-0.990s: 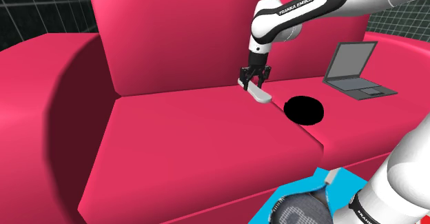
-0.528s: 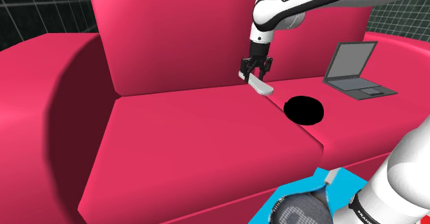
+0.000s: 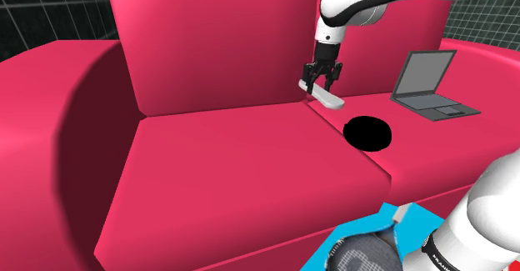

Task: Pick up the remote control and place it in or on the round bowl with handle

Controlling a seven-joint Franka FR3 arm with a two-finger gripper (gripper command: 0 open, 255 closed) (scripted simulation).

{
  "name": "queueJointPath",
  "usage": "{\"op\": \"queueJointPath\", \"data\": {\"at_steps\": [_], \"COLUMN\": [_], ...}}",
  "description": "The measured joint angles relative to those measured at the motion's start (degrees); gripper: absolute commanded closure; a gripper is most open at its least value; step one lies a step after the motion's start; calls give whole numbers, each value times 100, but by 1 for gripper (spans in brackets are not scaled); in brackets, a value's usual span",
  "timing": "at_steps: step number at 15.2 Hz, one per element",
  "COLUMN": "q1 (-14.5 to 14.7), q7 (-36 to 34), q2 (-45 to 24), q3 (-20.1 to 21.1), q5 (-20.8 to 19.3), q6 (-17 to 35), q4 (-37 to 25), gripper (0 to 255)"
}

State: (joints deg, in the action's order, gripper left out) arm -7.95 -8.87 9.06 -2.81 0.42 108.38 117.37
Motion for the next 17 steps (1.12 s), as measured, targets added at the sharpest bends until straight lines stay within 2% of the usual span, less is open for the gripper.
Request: {"op": "queueJointPath", "data": {"at_steps": [6,13,17], "q1": [-279,-671,-802], "q7": [541,1223,1450], "q2": [1021,2045,2248], "q3": [-351,-841,-1025], "q5": [-173,-525,-661], "q6": [-62,-262,-181], "q4": [960,1758,2036], "gripper": [255,255,255]}}
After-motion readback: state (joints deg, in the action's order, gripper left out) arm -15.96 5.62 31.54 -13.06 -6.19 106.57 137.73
